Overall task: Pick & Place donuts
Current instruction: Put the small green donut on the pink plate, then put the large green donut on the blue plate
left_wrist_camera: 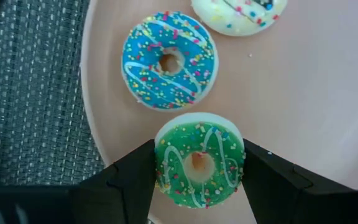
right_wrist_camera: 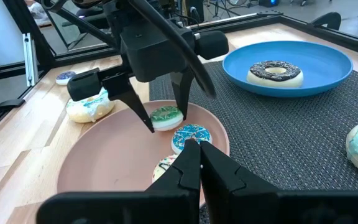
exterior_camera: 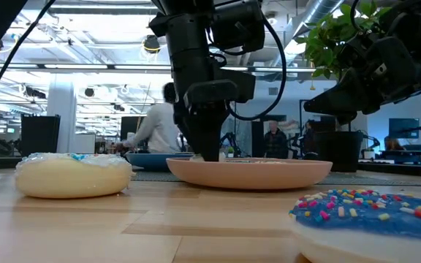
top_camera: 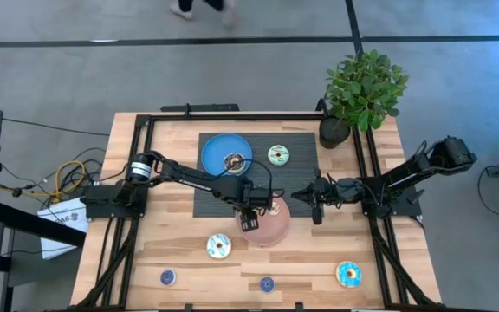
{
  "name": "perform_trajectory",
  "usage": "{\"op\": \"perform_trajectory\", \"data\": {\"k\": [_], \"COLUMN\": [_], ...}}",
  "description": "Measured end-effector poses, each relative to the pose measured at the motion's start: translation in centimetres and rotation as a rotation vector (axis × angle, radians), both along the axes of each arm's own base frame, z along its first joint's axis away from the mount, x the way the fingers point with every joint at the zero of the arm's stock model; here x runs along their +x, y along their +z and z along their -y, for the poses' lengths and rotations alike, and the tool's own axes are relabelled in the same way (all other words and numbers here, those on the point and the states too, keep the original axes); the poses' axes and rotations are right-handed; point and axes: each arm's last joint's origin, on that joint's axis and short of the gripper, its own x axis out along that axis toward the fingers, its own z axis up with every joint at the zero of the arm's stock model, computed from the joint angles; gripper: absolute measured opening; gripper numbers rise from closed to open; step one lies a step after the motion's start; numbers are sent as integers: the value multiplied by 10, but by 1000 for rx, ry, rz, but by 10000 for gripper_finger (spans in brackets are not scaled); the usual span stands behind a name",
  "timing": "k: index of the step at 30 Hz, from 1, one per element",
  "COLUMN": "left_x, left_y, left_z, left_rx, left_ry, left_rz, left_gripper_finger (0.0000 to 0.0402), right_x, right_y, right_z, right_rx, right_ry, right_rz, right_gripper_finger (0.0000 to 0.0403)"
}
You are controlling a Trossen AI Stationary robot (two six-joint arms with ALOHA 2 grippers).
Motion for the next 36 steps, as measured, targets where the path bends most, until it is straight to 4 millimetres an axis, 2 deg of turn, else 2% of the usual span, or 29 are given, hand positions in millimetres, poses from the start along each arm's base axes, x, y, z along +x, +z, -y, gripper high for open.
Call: {"op": "perform_trajectory", "data": {"k": [5, 15, 21, 26, 31, 36], "left_x": [2, 3, 1, 2, 2, -17], "left_y": [1, 1, 5, 24, 46, 61], "left_z": [0, 0, -3, -9, -9, 2], "left_rx": [5, 13, -29, -6, 97, 268], "left_ry": [-1, -18, -23, -2, 0, -42], "left_rz": [24, 33, 26, 41, 50, 5], "left_gripper_finger": [213, 277, 288, 288, 288, 280], "right_x": [0, 0, 0, 0, 0, -1], "right_y": [0, 0, 0, 0, 0, -2], "right_z": [0, 0, 0, 0, 0, 0], "right_rx": [0, 0, 1, 16, 16, 33], "right_ry": [0, 0, 0, -3, -4, 0], "right_rz": [0, 0, 0, 1, 0, -23], "right_gripper_finger": [1, 1, 1, 1, 1, 1]}}
